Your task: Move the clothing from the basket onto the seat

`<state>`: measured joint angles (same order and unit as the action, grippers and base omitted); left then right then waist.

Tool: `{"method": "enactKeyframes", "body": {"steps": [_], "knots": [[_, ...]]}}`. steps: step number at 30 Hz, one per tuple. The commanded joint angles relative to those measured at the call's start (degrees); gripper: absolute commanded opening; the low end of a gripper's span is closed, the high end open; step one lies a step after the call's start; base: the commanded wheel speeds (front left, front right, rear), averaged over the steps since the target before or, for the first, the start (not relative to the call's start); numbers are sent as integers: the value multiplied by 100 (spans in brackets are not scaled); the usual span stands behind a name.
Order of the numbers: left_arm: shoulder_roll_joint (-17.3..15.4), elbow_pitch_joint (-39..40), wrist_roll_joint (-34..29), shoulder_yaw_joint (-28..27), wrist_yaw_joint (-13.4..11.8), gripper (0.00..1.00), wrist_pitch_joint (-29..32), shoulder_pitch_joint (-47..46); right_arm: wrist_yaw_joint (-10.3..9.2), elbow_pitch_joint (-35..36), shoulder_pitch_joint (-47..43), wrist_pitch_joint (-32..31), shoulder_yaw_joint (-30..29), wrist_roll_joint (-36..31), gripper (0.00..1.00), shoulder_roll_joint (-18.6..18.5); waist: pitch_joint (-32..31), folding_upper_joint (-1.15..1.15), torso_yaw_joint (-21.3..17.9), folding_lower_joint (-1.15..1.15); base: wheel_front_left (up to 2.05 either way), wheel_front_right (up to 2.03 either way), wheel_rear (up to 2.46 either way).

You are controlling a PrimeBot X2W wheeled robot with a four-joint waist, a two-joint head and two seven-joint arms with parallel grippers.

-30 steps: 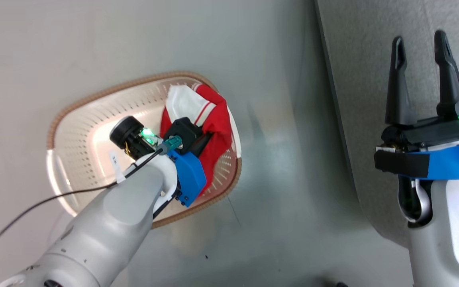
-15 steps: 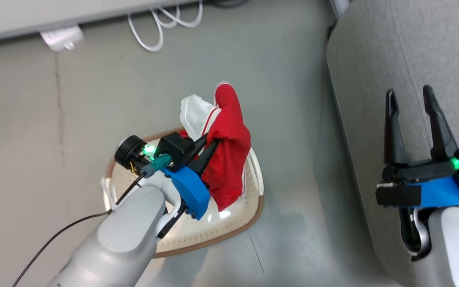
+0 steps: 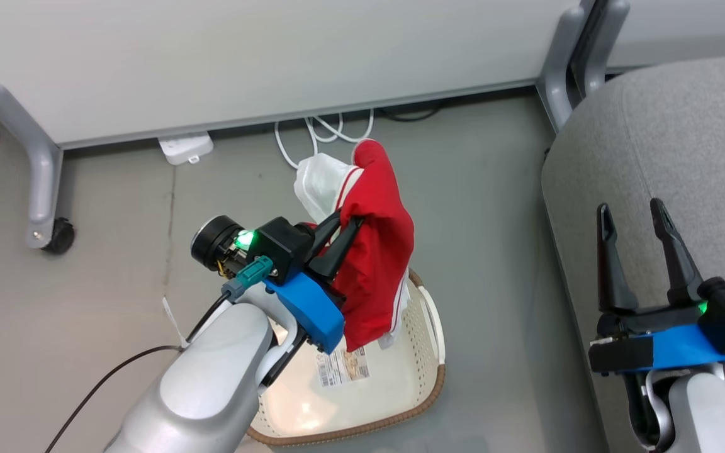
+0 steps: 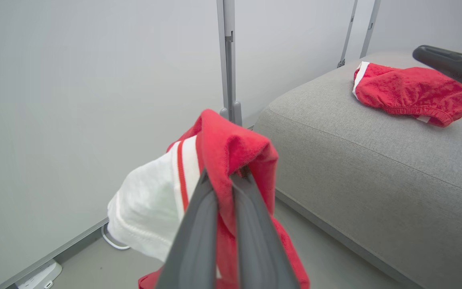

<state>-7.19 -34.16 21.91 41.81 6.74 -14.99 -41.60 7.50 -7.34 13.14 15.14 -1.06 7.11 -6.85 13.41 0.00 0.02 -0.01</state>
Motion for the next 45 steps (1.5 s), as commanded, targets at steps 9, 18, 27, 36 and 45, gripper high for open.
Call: {"method": "enactKeyframes", "body": {"steps": [9, 18, 27, 36, 45], "knots": [[87, 251, -114, 2, 42, 0, -28, 79, -2, -97, -437, 1, 60, 50, 100, 123, -635, 0, 209, 1, 0, 0, 0], [171, 317, -89, 185, 57, 0, -25, -82, -2, -154, -730, 1, 199, 66, 100, 176, -969, 0, 279, 1, 0, 0, 0], [185, 387, -39, 274, 28, 0, 34, -87, -2, -188, -864, 1, 325, 84, 100, 188, -1101, 0, 303, 1, 0, 0, 0], [161, 405, -35, 338, -34, 0, 34, -94, -2, -157, -725, 1, 673, 77, 100, 82, -1063, 0, 298, 1, 0, 0, 0], [173, 408, -1, 377, -54, 0, 18, -135, -2, -224, -267, 1, 1360, 92, 100, -139, -994, 0, 309, 1, 0, 0, 0]]}}
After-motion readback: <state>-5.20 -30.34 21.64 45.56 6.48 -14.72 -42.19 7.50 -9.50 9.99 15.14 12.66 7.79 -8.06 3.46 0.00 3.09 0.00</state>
